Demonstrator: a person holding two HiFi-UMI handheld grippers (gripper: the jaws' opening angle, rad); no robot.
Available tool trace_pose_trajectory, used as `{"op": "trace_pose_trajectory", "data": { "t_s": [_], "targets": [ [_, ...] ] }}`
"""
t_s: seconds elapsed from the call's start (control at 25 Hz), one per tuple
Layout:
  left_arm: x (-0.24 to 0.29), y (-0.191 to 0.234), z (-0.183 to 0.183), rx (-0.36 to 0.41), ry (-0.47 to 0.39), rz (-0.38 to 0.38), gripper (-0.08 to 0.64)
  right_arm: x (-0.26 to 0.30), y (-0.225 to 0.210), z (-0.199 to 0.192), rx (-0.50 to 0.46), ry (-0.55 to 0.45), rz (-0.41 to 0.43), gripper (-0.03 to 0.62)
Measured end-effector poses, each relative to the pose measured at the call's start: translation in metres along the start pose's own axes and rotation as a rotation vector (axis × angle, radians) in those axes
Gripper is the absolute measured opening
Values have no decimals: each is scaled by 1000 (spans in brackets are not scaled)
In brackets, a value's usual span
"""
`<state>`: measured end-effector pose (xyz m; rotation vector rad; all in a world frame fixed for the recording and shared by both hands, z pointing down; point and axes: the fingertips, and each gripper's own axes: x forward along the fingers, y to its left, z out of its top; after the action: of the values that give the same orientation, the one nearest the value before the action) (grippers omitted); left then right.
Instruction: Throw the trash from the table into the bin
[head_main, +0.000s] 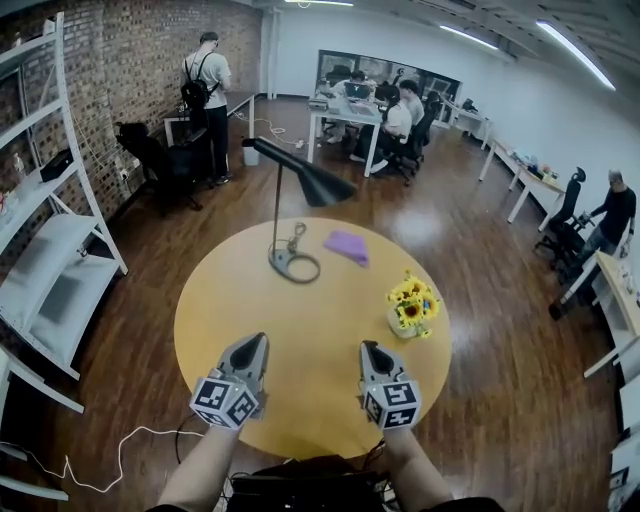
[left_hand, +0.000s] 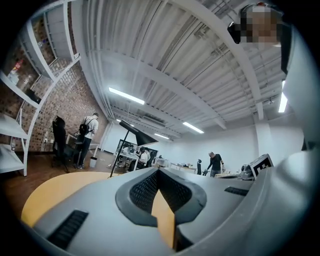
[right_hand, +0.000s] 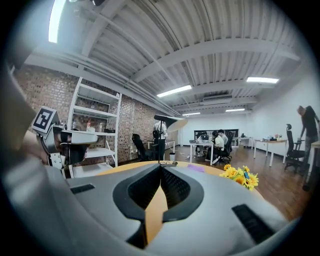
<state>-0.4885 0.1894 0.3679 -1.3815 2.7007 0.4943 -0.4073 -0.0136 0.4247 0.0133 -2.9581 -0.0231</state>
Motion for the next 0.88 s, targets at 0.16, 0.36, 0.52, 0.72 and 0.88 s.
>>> {"op": "trace_pose_trajectory", "data": {
  "t_s": [0.16,0.36,0.52,0.72,0.88],
  "targets": [
    [1,8,-2,-3,-8,28,0,8,0,-2,-1,11,7,3],
    [5,15,-2,-31,-19,52,0,13,0,-3,2,18,26,4],
    [10,18,-5,-32,-10,62,0,15,-6,-5,2,23,18,4],
    [19,12,-18,-35,20,41,0,14,-13,-14,10,46,9,5],
    [32,1,-33,-43,55,6,0,7,-27,-28,39,82,-21,5]
  ]
}}
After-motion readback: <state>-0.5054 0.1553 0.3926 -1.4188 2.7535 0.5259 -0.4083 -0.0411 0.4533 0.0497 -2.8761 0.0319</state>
